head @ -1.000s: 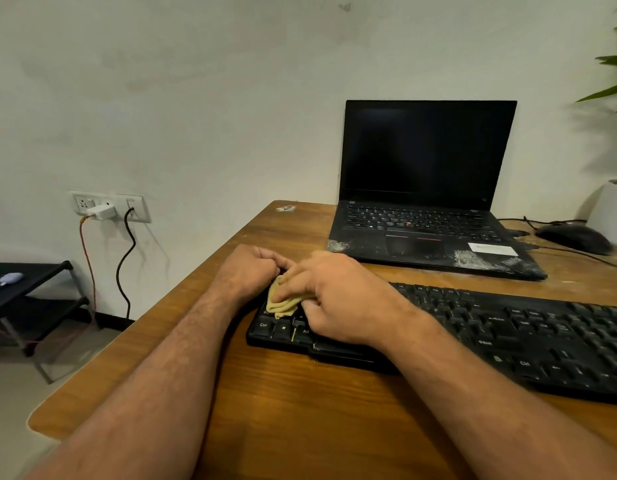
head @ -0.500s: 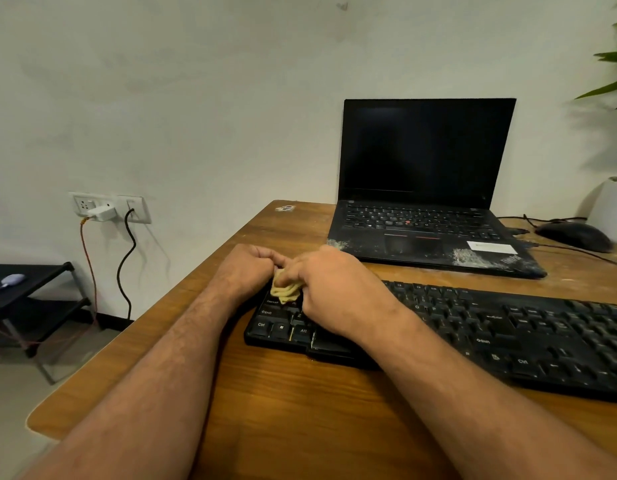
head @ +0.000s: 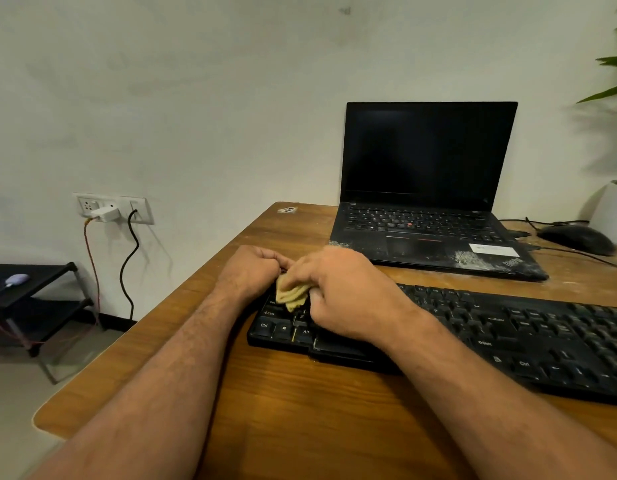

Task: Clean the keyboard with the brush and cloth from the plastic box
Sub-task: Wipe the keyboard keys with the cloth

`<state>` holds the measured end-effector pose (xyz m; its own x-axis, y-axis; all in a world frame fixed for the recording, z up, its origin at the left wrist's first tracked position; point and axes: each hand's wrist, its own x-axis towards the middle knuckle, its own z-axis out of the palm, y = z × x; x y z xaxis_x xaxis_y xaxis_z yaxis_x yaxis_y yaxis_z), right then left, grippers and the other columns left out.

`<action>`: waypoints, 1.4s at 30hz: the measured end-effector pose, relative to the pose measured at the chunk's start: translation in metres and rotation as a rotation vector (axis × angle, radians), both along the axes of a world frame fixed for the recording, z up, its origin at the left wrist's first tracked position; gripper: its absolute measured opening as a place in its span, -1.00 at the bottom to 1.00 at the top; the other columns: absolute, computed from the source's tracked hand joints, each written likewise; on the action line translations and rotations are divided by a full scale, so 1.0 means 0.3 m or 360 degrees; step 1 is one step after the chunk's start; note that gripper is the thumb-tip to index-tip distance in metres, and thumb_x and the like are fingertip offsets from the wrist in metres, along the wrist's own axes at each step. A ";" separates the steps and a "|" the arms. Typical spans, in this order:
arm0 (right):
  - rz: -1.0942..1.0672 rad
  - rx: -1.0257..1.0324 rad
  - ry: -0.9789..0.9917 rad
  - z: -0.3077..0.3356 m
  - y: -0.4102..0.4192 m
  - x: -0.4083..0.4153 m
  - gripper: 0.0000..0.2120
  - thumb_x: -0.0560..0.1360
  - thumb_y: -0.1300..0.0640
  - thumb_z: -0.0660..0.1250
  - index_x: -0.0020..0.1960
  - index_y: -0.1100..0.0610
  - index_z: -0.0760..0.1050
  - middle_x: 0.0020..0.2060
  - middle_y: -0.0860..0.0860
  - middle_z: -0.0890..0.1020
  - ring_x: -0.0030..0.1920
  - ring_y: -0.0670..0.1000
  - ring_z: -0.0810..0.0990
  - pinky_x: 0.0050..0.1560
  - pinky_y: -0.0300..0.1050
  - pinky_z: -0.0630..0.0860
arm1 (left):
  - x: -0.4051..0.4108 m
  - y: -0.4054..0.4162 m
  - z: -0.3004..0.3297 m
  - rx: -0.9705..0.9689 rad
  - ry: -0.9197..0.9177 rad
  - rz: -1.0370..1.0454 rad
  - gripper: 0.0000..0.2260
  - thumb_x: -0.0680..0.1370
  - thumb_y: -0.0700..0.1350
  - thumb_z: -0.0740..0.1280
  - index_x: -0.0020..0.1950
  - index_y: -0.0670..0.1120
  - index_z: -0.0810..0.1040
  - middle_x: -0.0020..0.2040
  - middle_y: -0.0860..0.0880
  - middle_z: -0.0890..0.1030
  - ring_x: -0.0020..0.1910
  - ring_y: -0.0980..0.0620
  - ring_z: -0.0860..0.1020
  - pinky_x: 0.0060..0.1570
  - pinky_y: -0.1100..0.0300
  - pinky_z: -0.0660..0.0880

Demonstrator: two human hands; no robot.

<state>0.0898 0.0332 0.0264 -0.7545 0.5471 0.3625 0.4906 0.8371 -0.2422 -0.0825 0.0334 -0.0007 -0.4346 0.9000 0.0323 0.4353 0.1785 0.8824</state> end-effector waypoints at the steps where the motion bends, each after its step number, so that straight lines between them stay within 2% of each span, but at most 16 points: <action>1: 0.0138 -0.0028 -0.0017 0.014 -0.032 0.016 -0.55 0.39 0.30 0.26 0.10 -0.10 0.68 0.08 -0.18 0.70 0.09 -0.16 0.54 0.25 -0.27 0.44 | 0.000 0.000 0.002 -0.0006 0.0008 0.0005 -0.63 0.43 -0.34 0.25 -0.38 0.04 0.71 -0.32 0.07 0.70 -0.13 0.01 0.64 0.01 0.04 0.61; 4: 0.0376 -0.0028 -0.0137 0.014 -0.100 0.033 -0.58 0.40 0.29 0.29 0.10 -0.09 0.69 0.13 -0.20 0.67 0.10 -0.22 0.46 0.15 -0.51 0.27 | 0.003 0.002 0.005 -0.0019 0.0015 -0.0012 -0.62 0.42 -0.34 0.21 -0.33 0.01 0.73 -0.26 0.05 0.72 -0.06 0.00 0.65 0.11 -0.03 0.59; 7: 0.0266 0.0096 -0.0145 -0.003 -0.071 0.015 -0.62 0.45 0.25 0.29 0.11 -0.12 0.68 0.12 -0.21 0.67 0.00 -0.23 0.40 0.12 -0.38 0.39 | 0.010 -0.002 0.009 -0.0012 0.0063 -0.0038 -0.63 0.43 -0.34 0.23 -0.33 0.02 0.73 -0.29 0.07 0.71 -0.07 0.01 0.64 0.11 -0.03 0.59; 10: 0.0131 0.0181 -0.0112 0.000 -0.034 0.037 -0.62 0.45 0.26 0.27 0.11 -0.10 0.68 0.13 -0.18 0.66 -0.01 -0.09 0.45 0.08 -0.14 0.49 | 0.010 -0.003 0.011 -0.0007 0.0097 -0.0049 -0.64 0.42 -0.34 0.24 -0.36 0.02 0.72 -0.33 0.10 0.69 -0.13 0.03 0.63 0.09 -0.02 0.59; 13: 0.0409 0.0057 -0.0065 -0.004 -0.062 0.062 -0.62 0.38 0.28 0.30 0.04 -0.06 0.72 0.11 -0.13 0.69 -0.05 -0.26 0.37 0.02 -0.45 0.29 | 0.011 -0.001 0.015 0.0002 0.0113 -0.0067 -0.64 0.44 -0.34 0.23 -0.34 0.00 0.72 -0.29 0.07 0.70 -0.09 -0.01 0.63 0.09 -0.03 0.59; 15: 0.0421 0.0008 -0.0120 -0.009 -0.067 0.050 -0.61 0.40 0.28 0.29 0.06 -0.08 0.71 0.12 -0.16 0.68 -0.08 -0.30 0.36 0.03 -0.52 0.26 | 0.012 0.004 0.013 0.0015 0.0131 -0.0083 -0.64 0.44 -0.35 0.21 -0.32 -0.02 0.72 -0.28 0.04 0.70 -0.11 -0.01 0.62 0.04 0.04 0.59; 17: 0.0199 0.0046 -0.0110 -0.005 -0.038 0.037 -0.60 0.44 0.27 0.27 0.10 -0.11 0.69 0.13 -0.20 0.67 -0.02 -0.24 0.43 0.14 -0.37 0.40 | 0.013 0.003 0.012 0.0031 0.0129 -0.0099 -0.63 0.44 -0.35 0.21 -0.34 -0.01 0.70 -0.33 0.05 0.69 -0.17 0.01 0.61 -0.01 0.09 0.58; 18: 0.0074 0.0093 -0.0119 -0.003 -0.020 0.039 -0.60 0.46 0.27 0.26 0.12 -0.12 0.67 0.14 -0.20 0.66 0.02 -0.18 0.45 0.19 -0.21 0.46 | 0.011 0.004 0.011 0.0035 0.0129 -0.0113 -0.65 0.43 -0.33 0.22 -0.35 0.00 0.70 -0.35 0.06 0.69 -0.19 0.01 0.62 0.01 0.07 0.58; 20: -0.0008 0.0066 -0.0087 -0.004 0.004 0.045 -0.58 0.48 0.29 0.24 0.15 -0.12 0.66 0.18 -0.21 0.64 0.07 -0.05 0.47 0.22 -0.08 0.45 | 0.009 0.002 0.009 0.0050 0.0138 -0.0156 -0.73 0.36 -0.23 0.24 -0.32 0.00 0.72 -0.33 0.07 0.70 -0.17 -0.01 0.64 0.11 -0.04 0.58; 22: 0.0061 -0.0059 -0.0072 -0.013 0.009 0.037 -0.53 0.48 0.32 0.23 0.17 -0.15 0.64 0.18 -0.24 0.64 0.07 -0.05 0.47 0.21 -0.07 0.46 | 0.007 0.000 0.008 0.0074 0.0141 -0.0176 -0.72 0.27 -0.16 0.22 -0.30 0.02 0.73 -0.31 0.07 0.71 -0.11 -0.03 0.65 0.19 -0.15 0.54; 26: -0.0229 -0.0069 -0.0132 -0.015 0.045 0.000 -0.47 0.51 0.26 0.26 0.30 -0.29 0.51 0.09 -0.09 0.59 -0.02 -0.07 0.34 0.21 -0.01 0.48 | 0.006 0.006 0.006 0.0056 0.0117 -0.0176 -0.76 0.45 -0.25 0.25 -0.24 -0.11 0.72 -0.28 -0.01 0.71 -0.16 -0.04 0.64 0.21 -0.19 0.52; 29: -0.0302 -0.0010 -0.0113 -0.004 0.045 -0.004 -0.51 0.53 0.24 0.27 0.31 -0.25 0.52 -0.07 -0.11 0.51 -0.06 -0.05 0.29 0.14 -0.11 0.43 | 0.002 0.015 0.000 0.0068 0.0114 -0.0142 -0.75 0.46 -0.26 0.26 -0.28 -0.07 0.71 -0.33 0.04 0.69 -0.18 -0.02 0.61 0.20 -0.17 0.53; 33: -0.0085 0.0072 -0.0231 -0.025 0.030 -0.016 -0.51 0.52 0.23 0.28 0.34 -0.22 0.51 0.23 -0.20 0.57 -0.01 -0.08 0.29 0.15 -0.09 0.42 | 0.005 0.011 0.004 0.0071 0.0101 -0.0142 -0.74 0.37 -0.20 0.25 -0.40 0.02 0.68 -0.41 0.13 0.66 -0.20 0.01 0.59 0.21 -0.16 0.52; 35: -0.0217 0.0012 -0.0235 -0.037 0.056 -0.015 -0.44 0.51 0.24 0.27 0.39 -0.25 0.44 0.22 -0.12 0.57 0.02 -0.05 0.33 0.18 -0.05 0.45 | 0.003 0.016 0.001 0.0055 0.0075 -0.0127 -0.70 0.44 -0.26 0.26 -0.36 -0.01 0.69 -0.37 0.09 0.68 -0.20 0.01 0.61 0.19 -0.15 0.53; 38: -0.0470 0.0084 -0.0220 -0.020 0.081 0.008 -0.56 0.56 0.24 0.23 0.34 -0.14 0.53 0.09 0.00 0.60 0.03 -0.01 0.34 0.12 -0.04 0.45 | 0.003 0.023 -0.004 0.0017 0.0031 -0.0152 -0.74 0.49 -0.29 0.26 -0.26 -0.09 0.70 -0.28 0.00 0.70 -0.14 -0.02 0.62 0.22 -0.17 0.51; 42: -0.0201 -0.0021 -0.0194 -0.015 0.061 0.029 -0.48 0.53 0.29 0.24 0.37 -0.17 0.50 0.27 -0.15 0.58 0.11 -0.04 0.36 0.26 -0.05 0.42 | 0.001 0.027 -0.005 0.0029 0.0105 -0.0147 -0.73 0.50 -0.28 0.26 -0.27 -0.07 0.69 -0.29 -0.01 0.69 -0.21 0.00 0.61 0.16 -0.14 0.56</action>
